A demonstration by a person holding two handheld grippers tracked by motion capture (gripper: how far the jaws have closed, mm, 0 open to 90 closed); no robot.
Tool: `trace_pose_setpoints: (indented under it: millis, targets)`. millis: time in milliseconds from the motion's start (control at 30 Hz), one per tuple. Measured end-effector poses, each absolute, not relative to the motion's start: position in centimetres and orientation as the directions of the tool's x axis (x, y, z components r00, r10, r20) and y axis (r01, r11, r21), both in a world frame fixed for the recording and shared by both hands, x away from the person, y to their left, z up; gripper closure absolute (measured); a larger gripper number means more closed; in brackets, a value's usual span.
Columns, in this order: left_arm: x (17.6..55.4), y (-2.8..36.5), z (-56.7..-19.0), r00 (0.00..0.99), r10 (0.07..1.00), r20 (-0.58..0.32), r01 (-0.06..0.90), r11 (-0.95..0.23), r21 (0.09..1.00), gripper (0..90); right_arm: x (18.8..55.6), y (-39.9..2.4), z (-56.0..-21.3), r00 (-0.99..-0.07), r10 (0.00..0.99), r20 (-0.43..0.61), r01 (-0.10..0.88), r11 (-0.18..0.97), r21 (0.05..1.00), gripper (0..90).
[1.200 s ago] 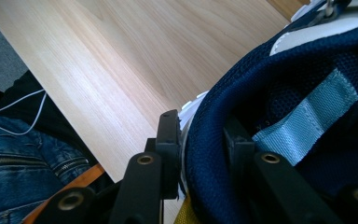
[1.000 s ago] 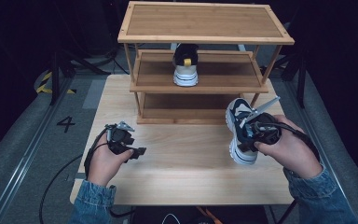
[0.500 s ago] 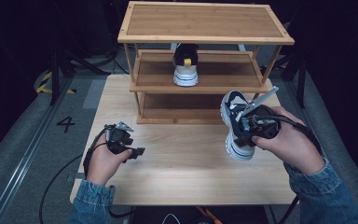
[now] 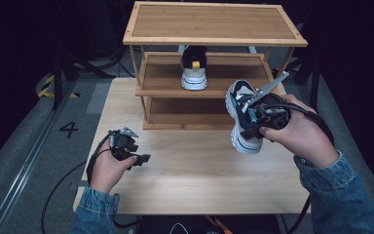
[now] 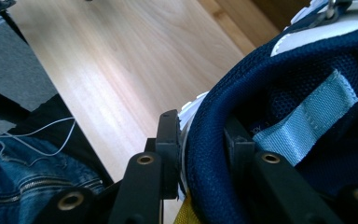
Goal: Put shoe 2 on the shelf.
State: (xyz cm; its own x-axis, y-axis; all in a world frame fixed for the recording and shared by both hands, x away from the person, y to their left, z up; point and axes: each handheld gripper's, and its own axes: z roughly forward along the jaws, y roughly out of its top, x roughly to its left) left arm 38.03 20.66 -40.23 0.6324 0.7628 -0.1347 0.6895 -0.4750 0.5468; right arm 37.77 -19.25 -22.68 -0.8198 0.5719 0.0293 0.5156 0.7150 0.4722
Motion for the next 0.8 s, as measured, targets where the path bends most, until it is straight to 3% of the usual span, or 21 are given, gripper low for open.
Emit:
trace_pose_setpoints:
  millis: [800]
  targets:
    - [38.3, 20.9, -40.8, 0.630, 0.763, -0.142, 0.696, -0.475, 0.539, 37.2, 46.3, -16.2, -20.9, -0.835, 0.549, -0.024, 0.474, 0.741, 0.475, 72.9]
